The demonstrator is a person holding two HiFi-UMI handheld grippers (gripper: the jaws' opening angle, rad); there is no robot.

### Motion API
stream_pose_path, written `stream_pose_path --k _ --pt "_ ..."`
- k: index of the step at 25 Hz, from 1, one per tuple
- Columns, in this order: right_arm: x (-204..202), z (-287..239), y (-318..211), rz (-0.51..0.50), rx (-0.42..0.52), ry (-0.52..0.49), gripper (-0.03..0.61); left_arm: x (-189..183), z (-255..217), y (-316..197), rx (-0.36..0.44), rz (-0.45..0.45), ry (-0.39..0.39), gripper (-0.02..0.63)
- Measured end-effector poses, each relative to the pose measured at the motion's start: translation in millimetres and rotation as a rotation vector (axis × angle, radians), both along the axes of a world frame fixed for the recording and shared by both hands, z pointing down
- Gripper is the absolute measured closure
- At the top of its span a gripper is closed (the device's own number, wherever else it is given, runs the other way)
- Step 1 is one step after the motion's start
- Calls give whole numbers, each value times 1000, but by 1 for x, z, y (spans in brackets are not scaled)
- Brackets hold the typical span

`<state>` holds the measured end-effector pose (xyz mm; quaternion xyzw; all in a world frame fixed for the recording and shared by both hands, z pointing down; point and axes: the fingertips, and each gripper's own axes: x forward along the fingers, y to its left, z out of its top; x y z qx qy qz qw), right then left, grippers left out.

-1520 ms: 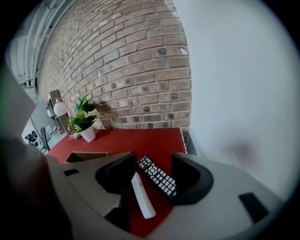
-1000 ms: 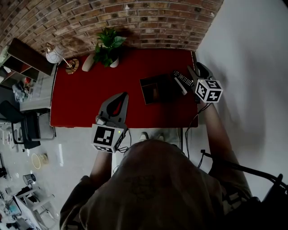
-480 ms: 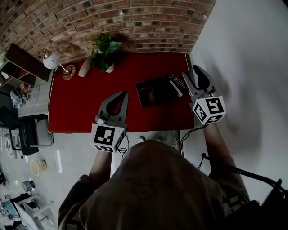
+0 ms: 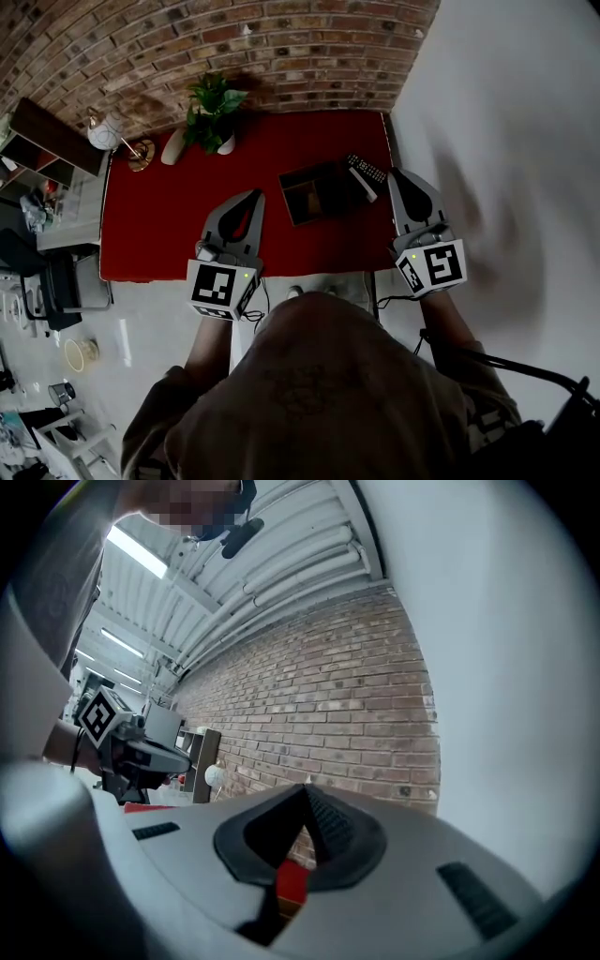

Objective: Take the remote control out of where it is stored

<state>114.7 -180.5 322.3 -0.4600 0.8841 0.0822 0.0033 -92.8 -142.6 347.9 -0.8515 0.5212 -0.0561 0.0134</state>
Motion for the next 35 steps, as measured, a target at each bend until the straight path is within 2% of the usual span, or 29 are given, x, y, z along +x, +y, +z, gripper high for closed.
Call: stream_pose_path --k 4,14,27,35 --pt "-3 2 9 -25 -13 1 566 -1 -3 1 8 -4 1 603" --pt "-11 -7 26 -47 45 30 566 -2 -3 6 3 -6 2 603" --pt "-15 3 24 -70 -10 -5 566 -11 -5 7 5 -26 2 603" --pt "-24 7 24 -89 -17 22 566 -18 -7 7 4 -34 7 603"
